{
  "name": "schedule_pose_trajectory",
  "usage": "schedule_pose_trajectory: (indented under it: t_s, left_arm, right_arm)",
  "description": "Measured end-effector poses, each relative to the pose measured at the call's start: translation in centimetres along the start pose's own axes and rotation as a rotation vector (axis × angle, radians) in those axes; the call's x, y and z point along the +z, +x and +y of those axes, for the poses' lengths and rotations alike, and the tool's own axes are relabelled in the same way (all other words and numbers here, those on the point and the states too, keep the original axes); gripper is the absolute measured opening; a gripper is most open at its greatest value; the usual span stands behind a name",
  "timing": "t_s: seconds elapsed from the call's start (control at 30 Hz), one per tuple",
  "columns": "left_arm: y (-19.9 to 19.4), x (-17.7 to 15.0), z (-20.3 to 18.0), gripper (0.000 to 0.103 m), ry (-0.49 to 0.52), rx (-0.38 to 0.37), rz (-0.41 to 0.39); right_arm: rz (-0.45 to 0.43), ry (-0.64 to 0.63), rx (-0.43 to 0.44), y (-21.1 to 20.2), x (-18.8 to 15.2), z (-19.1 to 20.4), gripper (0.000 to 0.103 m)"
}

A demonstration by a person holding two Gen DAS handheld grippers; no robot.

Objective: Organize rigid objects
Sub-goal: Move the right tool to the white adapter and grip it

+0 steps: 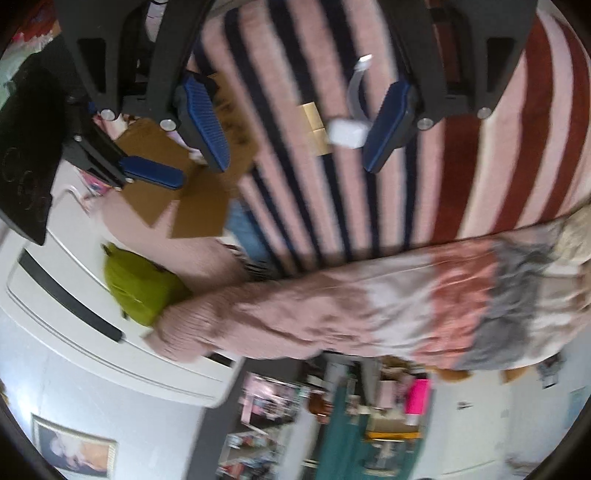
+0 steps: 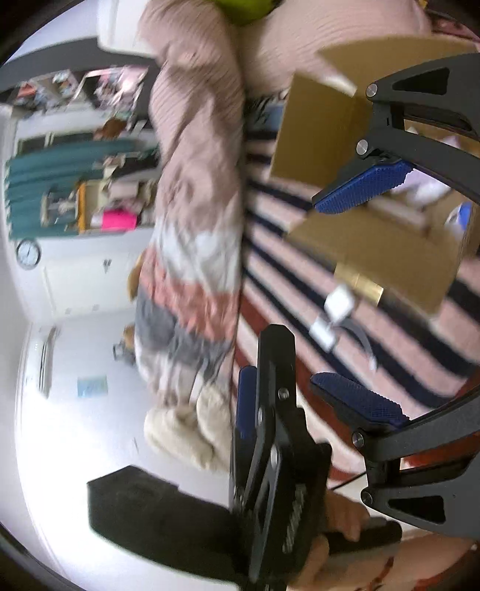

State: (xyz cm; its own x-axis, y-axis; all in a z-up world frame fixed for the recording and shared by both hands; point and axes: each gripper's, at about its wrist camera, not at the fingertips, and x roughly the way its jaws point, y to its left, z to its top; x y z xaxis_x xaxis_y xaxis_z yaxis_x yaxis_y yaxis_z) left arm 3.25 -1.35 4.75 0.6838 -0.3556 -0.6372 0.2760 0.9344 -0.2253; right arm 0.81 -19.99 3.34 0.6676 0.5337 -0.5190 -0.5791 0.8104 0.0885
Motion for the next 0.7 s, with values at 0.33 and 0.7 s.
schedule_pose_trajectory:
  t_s: [0.33, 0.7]
  left_arm:
    - [0.0, -6.6, 11.8, 0.074, -0.159, 0.166, 0.037]
    - [5.3, -9.2, 17.0, 0.074, -0.221, 0.153, 0.109]
  right_arm:
    - [0.187, -0.023, 0.138, 10.8, -2.2, 6.1, 0.086]
    - [0.353, 0.021, 0.066, 22.7, -5.8, 3.6, 0.073]
